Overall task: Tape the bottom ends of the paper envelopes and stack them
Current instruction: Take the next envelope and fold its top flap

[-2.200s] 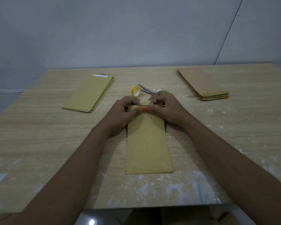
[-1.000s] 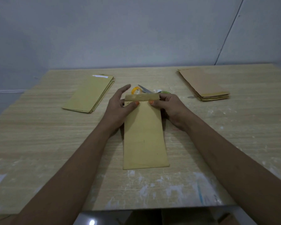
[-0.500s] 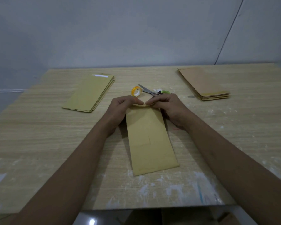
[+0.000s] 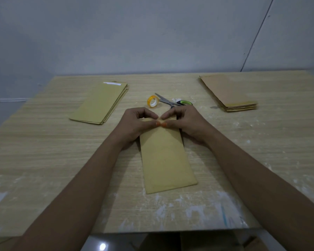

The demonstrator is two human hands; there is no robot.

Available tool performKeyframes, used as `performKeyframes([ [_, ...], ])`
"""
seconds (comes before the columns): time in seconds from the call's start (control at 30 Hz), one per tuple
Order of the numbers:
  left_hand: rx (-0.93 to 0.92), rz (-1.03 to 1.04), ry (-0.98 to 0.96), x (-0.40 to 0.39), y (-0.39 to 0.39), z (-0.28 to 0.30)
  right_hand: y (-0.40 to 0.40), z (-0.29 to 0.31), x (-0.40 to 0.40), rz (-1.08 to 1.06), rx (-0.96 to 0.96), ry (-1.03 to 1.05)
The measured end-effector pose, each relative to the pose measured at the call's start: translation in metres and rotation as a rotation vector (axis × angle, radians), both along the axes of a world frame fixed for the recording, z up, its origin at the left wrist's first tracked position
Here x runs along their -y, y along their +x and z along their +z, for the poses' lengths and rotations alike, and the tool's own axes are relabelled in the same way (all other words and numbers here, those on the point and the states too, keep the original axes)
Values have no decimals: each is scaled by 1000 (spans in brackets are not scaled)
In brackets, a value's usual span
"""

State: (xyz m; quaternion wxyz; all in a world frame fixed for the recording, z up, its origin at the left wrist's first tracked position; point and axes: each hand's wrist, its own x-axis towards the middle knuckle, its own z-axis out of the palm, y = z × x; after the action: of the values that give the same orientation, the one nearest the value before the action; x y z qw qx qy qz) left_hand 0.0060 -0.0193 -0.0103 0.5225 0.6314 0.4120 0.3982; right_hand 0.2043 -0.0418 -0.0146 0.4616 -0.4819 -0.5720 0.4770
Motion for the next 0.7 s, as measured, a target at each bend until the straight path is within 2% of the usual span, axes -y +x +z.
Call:
performKeyframes([
  [0.27,0,-40,-11,-6,-3,-4,0,1,-2,19,-51,-12],
  [0.37,-161,-14,156,-7,-4,-7,-1,-2,-3,-6,-31,-26],
  [0.43,-298,3,288,-8,-4,-9,-2,-6,-5,-52,66,40],
  [0.53,-381,49,393,-11,-1,-10,-5,-6,-5,-145,333,240],
  [0.6,-377,126,442,-16,3,-9,-8,-5,-5,-175,531,358],
  [0.7,-331,259,469,-27,11,-6,-9,-8,-7,-161,699,417],
])
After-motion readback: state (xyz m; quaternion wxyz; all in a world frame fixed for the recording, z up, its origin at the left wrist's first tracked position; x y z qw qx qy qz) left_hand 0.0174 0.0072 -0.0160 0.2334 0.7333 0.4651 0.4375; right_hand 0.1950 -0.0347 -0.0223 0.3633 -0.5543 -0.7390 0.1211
